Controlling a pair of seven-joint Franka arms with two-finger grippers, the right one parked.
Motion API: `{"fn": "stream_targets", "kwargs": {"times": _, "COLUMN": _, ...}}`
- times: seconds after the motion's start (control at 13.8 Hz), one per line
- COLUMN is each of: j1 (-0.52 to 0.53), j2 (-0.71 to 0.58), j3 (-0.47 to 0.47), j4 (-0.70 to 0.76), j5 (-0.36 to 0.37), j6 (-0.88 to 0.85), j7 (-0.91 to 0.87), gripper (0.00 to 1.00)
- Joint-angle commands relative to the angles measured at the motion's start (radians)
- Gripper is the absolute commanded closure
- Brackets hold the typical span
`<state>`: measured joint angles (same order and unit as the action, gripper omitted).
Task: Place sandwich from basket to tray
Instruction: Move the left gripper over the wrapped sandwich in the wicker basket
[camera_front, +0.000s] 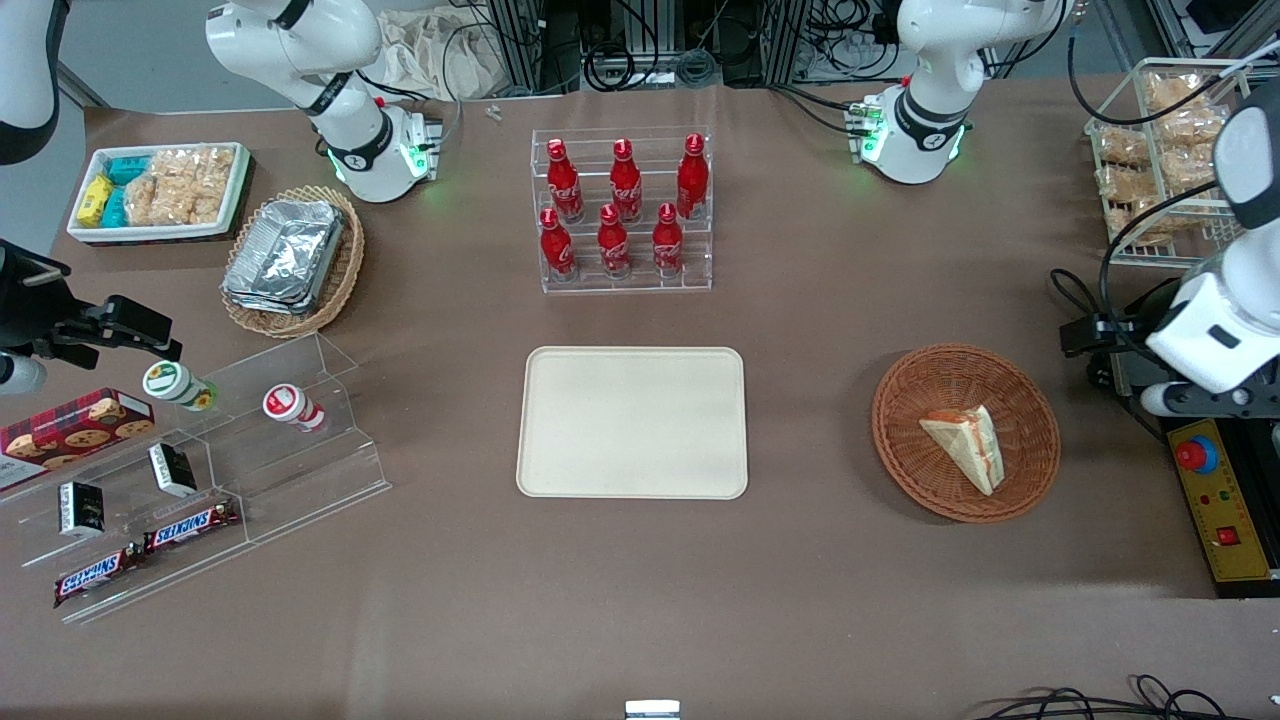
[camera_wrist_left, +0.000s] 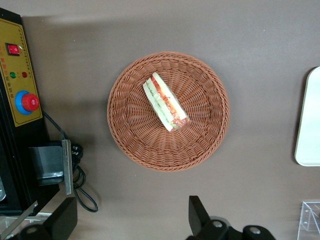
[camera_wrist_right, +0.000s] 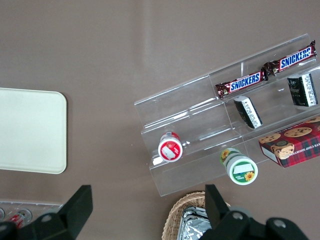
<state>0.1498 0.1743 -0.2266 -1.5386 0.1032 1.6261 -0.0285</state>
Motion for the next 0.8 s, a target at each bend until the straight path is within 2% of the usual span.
{"fn": "stream_targets", "kwargs": {"times": 0.0, "j1": -0.019, "j2": 0.016, "j3": 0.009, "j4": 0.029, "j5": 0.02, "j6": -0.016, "j7": -0.048, "gripper": 0.0}}
{"fn": "stream_targets", "kwargs": {"times": 0.29, "j1": -0.019, "j2": 0.037, "j3": 0.006, "j4": 0.035, "j5": 0.0, "j6": 0.012, "j7": -0.163, "gripper": 0.0}}
{"fn": "stream_targets", "kwargs": {"times": 0.36, "j1": -0.018, "j2": 0.039, "j3": 0.001, "j4": 0.025, "j5": -0.038, "j6": 0.049, "j7": -0.209, "gripper": 0.0}}
{"fn": "stream_targets", "kwargs": {"times": 0.44, "j1": -0.018, "j2": 0.039, "j3": 0.003, "j4": 0.0, "j5": -0.065, "j6": 0.07, "j7": -0.253, "gripper": 0.0}}
{"fn": "stream_targets", "kwargs": {"times": 0.73, "j1": -0.01, "j2": 0.039, "j3": 0.009, "j4": -0.184, "j5": -0.048, "j6": 0.263, "j7": -0.396, "gripper": 0.0}}
